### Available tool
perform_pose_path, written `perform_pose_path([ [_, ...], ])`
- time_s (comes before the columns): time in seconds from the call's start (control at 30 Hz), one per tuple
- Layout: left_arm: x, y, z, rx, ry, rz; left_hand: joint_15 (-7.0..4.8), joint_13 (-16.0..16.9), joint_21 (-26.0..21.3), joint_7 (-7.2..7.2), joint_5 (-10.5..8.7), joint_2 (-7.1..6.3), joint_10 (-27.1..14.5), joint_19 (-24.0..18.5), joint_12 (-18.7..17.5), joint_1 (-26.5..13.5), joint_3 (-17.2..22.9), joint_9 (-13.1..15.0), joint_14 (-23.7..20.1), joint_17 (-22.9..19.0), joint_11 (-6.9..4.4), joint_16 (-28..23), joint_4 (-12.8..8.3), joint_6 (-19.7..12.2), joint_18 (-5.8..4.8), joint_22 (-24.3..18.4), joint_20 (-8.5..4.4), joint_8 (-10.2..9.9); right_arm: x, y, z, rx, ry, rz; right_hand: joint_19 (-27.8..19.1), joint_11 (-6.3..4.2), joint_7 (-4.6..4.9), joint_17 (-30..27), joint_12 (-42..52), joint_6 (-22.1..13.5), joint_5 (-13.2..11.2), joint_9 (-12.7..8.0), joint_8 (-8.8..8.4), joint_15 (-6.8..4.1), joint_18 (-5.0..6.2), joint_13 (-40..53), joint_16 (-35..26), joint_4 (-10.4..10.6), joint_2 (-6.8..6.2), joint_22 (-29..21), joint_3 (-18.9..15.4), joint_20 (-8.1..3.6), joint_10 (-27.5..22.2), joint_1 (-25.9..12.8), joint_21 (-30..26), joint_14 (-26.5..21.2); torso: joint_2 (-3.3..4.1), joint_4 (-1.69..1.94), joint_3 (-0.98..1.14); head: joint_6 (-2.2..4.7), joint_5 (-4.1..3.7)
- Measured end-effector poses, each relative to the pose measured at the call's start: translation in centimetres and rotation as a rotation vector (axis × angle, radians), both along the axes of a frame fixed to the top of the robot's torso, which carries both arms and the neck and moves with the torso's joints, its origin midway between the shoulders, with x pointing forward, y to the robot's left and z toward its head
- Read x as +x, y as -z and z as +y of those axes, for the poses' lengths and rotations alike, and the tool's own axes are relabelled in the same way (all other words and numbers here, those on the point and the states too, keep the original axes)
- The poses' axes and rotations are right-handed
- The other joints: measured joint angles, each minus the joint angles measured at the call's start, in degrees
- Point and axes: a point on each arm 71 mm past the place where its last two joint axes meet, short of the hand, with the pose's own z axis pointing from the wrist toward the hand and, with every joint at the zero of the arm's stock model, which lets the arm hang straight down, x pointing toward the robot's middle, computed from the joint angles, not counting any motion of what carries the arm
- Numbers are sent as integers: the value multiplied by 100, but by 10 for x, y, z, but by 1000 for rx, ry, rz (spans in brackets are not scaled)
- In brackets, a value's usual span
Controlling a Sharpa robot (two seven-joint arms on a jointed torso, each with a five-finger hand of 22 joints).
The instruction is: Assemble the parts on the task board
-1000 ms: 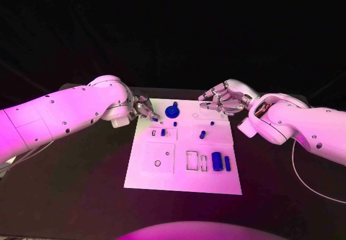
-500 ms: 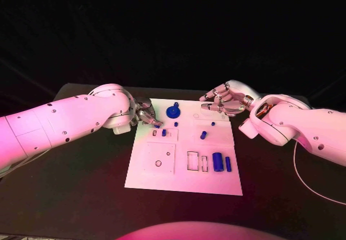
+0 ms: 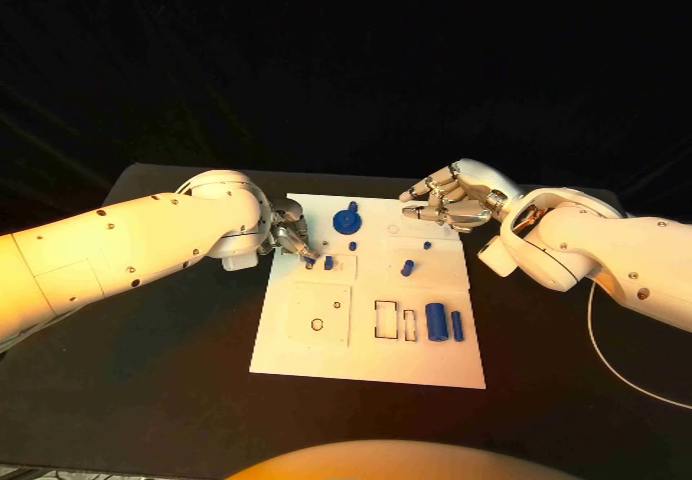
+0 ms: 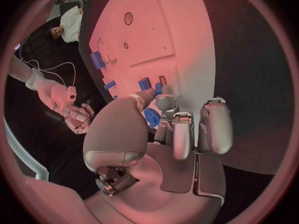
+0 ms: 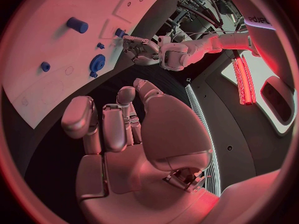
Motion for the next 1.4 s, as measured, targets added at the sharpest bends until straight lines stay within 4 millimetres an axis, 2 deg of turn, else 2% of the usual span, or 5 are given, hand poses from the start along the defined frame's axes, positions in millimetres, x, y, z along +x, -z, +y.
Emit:
perform_pose_path([
  [0.9, -4, 2, 1, 50, 22, 15, 0, 3, 22, 9, 7, -4, 28, 0, 24, -4, 29, 2, 0, 4, 12, 0, -30, 12, 1, -1, 0, 10, -1, 0, 0, 2, -3, -2, 0, 21, 0, 0, 0, 0, 0, 0, 0, 0, 0, 0, 0, 0, 0, -6, 0, 0, -21, 0, 0, 0, -1, 1, 4, -40, 33],
  [1.13, -4, 2, 0, 51, 19, 17, 0, 6, 50, 1, 57, 40, 71, 0, 24, -114, 84, 4, 0, 4, -29, 0, 0, 45, 0, -2, 0, 10, -1, 0, 0, 3, -4, -2, 0, 21, 0, 0, 0, 0, 0, 0, 0, 0, 0, 0, 0, 0, 0, -5, 0, 0, -20, 0, 0, 0, -1, 1, 7, -44, 39],
  [1.27, -4, 3, 0, 52, 6, 23, 0, -51, 49, -1, 56, 20, 82, 0, 24, -482, 408, 35, 0, 4, -22, 0, -217, 86, 0, -2, 0, 15, -1, 0, -1, 2, -4, -2, 0, 21, 0, -8, 0, 0, 23, 0, 0, 0, 0, -12, -19, 16, 0, -19, 16, 0, -20, 0, -23, 0, -2, 1, 7, -50, 41],
  [1.4, -3, 4, 0, 54, -10, 31, 0, -58, 49, -42, 57, -65, 93, 0, 24, -650, 482, 27, 0, 3, -33, 0, -342, 145, 0, -2, 0, 21, -1, 0, -1, 2, -3, -2, 0, 21, 0, -14, 0, 0, 23, 0, 0, 0, 0, -11, -27, 16, 0, -25, 16, 0, -20, 0, -22, 0, -2, 0, 8, -46, 41],
])
